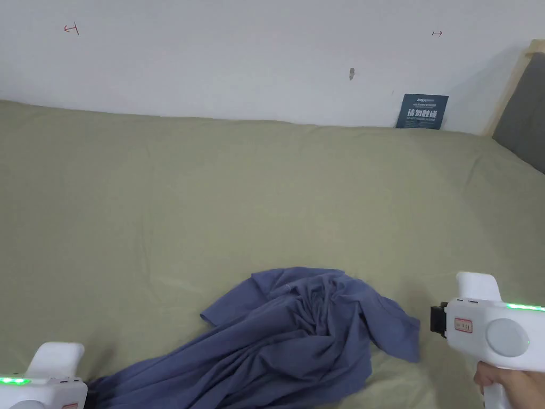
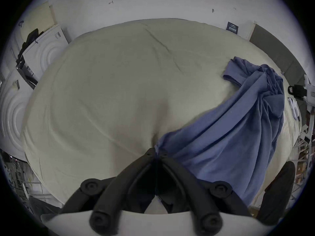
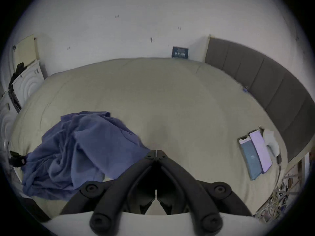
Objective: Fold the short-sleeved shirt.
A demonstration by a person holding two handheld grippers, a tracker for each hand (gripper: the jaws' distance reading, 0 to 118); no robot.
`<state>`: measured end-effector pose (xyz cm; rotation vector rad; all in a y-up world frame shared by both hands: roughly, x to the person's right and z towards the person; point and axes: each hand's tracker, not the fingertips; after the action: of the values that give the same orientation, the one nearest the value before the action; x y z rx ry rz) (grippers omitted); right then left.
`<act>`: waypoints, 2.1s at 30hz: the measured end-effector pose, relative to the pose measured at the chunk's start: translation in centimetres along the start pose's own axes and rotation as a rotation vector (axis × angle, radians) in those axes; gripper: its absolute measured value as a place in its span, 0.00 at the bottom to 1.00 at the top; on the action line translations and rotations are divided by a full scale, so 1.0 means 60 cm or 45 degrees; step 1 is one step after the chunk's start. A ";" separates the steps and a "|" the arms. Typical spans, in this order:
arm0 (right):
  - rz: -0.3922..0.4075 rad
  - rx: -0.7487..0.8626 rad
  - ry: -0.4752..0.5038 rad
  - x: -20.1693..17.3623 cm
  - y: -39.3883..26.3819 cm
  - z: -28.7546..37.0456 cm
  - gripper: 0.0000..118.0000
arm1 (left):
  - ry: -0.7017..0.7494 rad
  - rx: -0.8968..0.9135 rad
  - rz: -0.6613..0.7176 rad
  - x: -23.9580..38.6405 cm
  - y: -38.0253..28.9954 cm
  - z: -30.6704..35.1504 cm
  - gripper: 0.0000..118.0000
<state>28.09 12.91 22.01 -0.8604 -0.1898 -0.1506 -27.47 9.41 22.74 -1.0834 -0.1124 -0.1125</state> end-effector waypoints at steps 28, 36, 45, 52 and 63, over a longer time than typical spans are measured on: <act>0.202 0.296 -0.047 -0.017 0.138 0.251 0.01 | 0.164 0.492 0.139 -0.145 0.132 0.337 0.00; 0.232 0.477 -0.121 -0.043 0.241 0.345 0.01 | 0.240 0.667 0.192 -0.168 0.238 0.464 0.00; 0.128 0.595 -0.142 -0.061 0.429 0.371 0.01 | 0.328 0.756 0.234 -0.164 0.411 0.484 0.00; 0.116 0.646 -0.192 -0.093 0.558 0.311 0.01 | 0.387 0.794 0.243 -0.160 0.558 0.440 0.00; 0.179 0.560 -0.282 -0.128 0.557 0.122 0.01 | 0.404 0.768 0.278 -0.162 0.617 0.251 0.00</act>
<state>26.78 40.42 0.30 -0.4478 -0.3541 0.1175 -32.21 40.26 -4.04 -0.4609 0.2466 -0.0469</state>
